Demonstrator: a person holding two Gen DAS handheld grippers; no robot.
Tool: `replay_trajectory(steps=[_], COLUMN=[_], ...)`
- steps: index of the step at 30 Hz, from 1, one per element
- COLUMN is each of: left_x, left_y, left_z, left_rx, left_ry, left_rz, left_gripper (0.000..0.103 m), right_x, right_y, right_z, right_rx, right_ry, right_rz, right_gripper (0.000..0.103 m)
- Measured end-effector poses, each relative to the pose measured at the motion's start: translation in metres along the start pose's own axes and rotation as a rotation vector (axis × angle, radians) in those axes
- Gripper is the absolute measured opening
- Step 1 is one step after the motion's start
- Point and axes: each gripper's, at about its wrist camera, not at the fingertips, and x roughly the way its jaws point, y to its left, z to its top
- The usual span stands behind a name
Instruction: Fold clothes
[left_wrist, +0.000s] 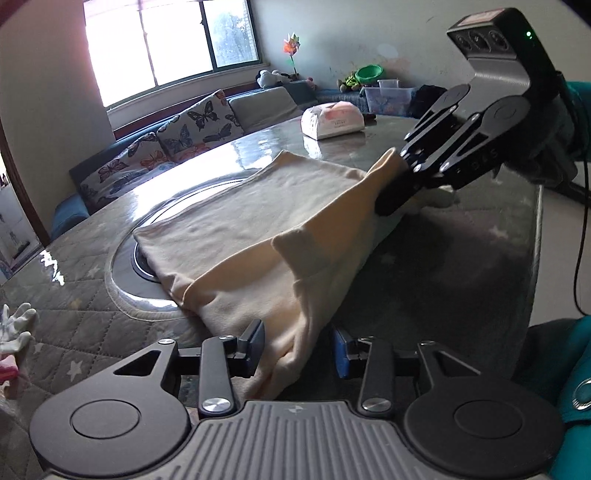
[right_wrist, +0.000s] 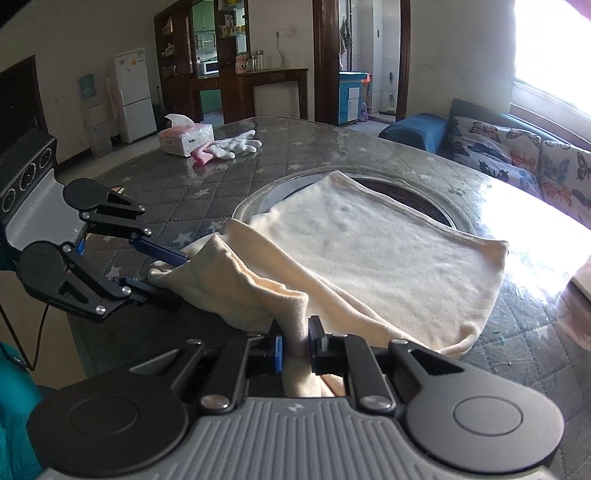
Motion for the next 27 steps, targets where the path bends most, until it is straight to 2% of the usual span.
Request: replay_trajectory(steps=[1,4,9,15,21,27], left_x=[0.000,-0.001,-0.020,-0.059,-0.106,-0.114], left_y=[0.000,-0.001,-0.003,-0.019,-0.045,-0.047], left_z=[-0.002,-0.007,-0.003,-0.002,-0.011,-0.006], left_rx=[0.010,0.036,-0.010,-0.026,-0.060,-0.071], left_ry=[0.002,0.009,-0.032,-0.057,-0.055,-0.068], left_rz=[0.007,0.028,0.007,-0.017,-0.079,-0.066], left_gripper=[0.020,0.010,0.009,0.009,0.009,0.009], right_x=[-0.001,-0.007,-0.023,-0.058,-0.107,-0.118], right_y=[0.001,0.008,0.018,0.035,0.071,0.073], right_z=[-0.001,-0.006,-0.012,-0.016,-0.026,-0.016], right_rx=[0.000,-0.016,-0.029,-0.061,-0.104,-0.096], right_ry=[-0.005,-0.040,-0.081,-0.088,-0.043,-0.014], right_rz=[-0.003,-0.014,-0.011,0.019,0.088,0.098], right_gripper=[0.011,0.009,0.009,0.009,0.009,0.009])
